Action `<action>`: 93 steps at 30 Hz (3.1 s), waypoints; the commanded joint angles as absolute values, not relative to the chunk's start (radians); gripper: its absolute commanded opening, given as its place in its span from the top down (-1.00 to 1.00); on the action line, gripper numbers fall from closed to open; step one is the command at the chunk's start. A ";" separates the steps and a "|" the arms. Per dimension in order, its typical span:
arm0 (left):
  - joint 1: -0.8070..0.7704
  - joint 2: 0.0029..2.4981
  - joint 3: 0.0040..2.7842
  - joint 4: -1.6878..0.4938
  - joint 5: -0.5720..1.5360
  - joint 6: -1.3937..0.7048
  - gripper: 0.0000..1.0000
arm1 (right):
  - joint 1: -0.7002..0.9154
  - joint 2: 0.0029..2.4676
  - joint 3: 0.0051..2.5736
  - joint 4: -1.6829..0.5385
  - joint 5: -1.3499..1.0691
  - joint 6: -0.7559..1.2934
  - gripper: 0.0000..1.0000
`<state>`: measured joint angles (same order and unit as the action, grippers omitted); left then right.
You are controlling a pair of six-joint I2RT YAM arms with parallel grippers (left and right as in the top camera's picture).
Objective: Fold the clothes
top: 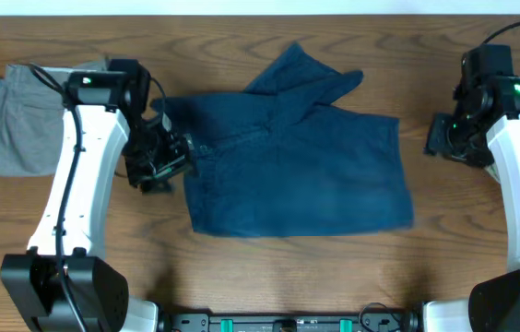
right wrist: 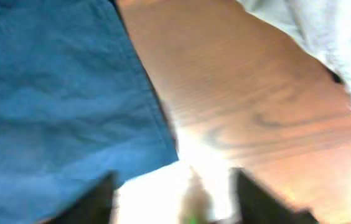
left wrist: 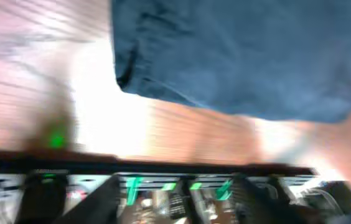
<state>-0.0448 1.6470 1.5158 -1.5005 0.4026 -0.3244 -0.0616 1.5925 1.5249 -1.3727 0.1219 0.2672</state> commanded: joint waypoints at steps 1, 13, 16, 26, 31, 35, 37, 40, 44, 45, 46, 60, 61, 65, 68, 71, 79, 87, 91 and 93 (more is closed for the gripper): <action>-0.045 1.639 1.493 -1.502 0.324 -0.312 -0.29 | -0.076 1.579 1.535 -1.407 0.176 0.254 -0.37; -0.060 1.639 1.367 -1.419 0.324 -0.364 -0.31 | -0.075 1.579 1.443 -1.446 -0.026 0.258 -0.50; -0.063 1.639 1.259 -1.341 0.334 -0.379 -0.32 | -0.075 1.579 1.382 -1.435 -0.039 0.326 -0.66; -0.064 1.639 0.949 -1.065 0.450 -0.458 -0.33 | -0.075 1.579 1.114 -1.249 -0.192 0.572 -0.81; -0.065 1.639 0.838 -0.903 0.490 -0.595 -0.33 | -0.073 1.579 0.994 -1.127 -0.192 0.724 -0.83; -0.081 1.639 0.769 -0.743 0.490 -0.705 -0.32 | -0.071 1.579 0.916 -1.029 -0.191 0.801 -0.82; -0.094 1.639 0.746 -0.668 0.486 -0.725 -0.20 | -0.071 1.579 0.880 -0.995 -0.194 0.846 -0.82; -0.103 1.639 0.741 -0.611 0.452 -0.742 0.40 | -0.071 1.579 0.831 -0.950 -0.225 0.886 -0.80; -0.102 1.638 0.741 -0.611 0.451 -0.750 0.87 | -0.071 1.579 0.772 -0.892 -0.241 0.951 -0.62; -0.102 1.638 0.741 -0.625 0.457 -0.750 0.88 | -0.071 1.579 0.756 -0.873 -0.241 0.963 -0.54; -0.102 1.638 0.741 -0.641 0.461 -0.750 0.88 | -0.071 1.579 0.743 -0.858 -0.241 0.971 -0.41; -0.102 1.544 0.808 -0.721 0.455 -0.595 0.88 | -0.071 1.555 0.738 -0.576 -0.327 0.777 0.98; -0.102 1.523 0.825 -0.731 0.447 -0.578 0.88 | -0.071 1.544 0.756 -0.581 -0.336 0.756 0.98; -0.102 1.420 0.916 -0.789 0.402 -0.484 0.88 | -0.069 1.470 0.858 -0.636 -0.353 0.659 0.98; -0.102 1.339 1.005 -0.823 0.397 -0.429 0.88 | -0.060 1.398 0.953 -0.710 -0.356 0.568 0.98; -0.102 1.281 1.119 -0.860 0.380 -0.418 0.88 | -0.056 1.330 1.065 -0.794 -0.356 0.497 0.98; -0.102 1.245 1.499 -0.997 0.381 -0.366 0.88 | -0.056 1.209 1.368 -0.930 -0.319 0.402 0.98; -0.102 1.244 1.817 -1.112 0.381 -0.333 0.88 | -0.074 1.160 1.700 -1.071 -0.191 0.376 0.98; -0.102 1.242 1.911 -1.107 0.380 -0.333 0.88 | -0.099 1.158 1.842 -1.110 -0.162 0.352 0.98; -0.102 1.242 1.927 -1.078 0.380 -0.332 0.88 | -0.105 1.159 1.881 -1.116 -0.141 0.349 0.98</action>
<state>-0.1078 1.2530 1.8854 -1.1004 0.4122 -0.3595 -0.0635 1.1633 1.8221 -1.1084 -0.2398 0.3843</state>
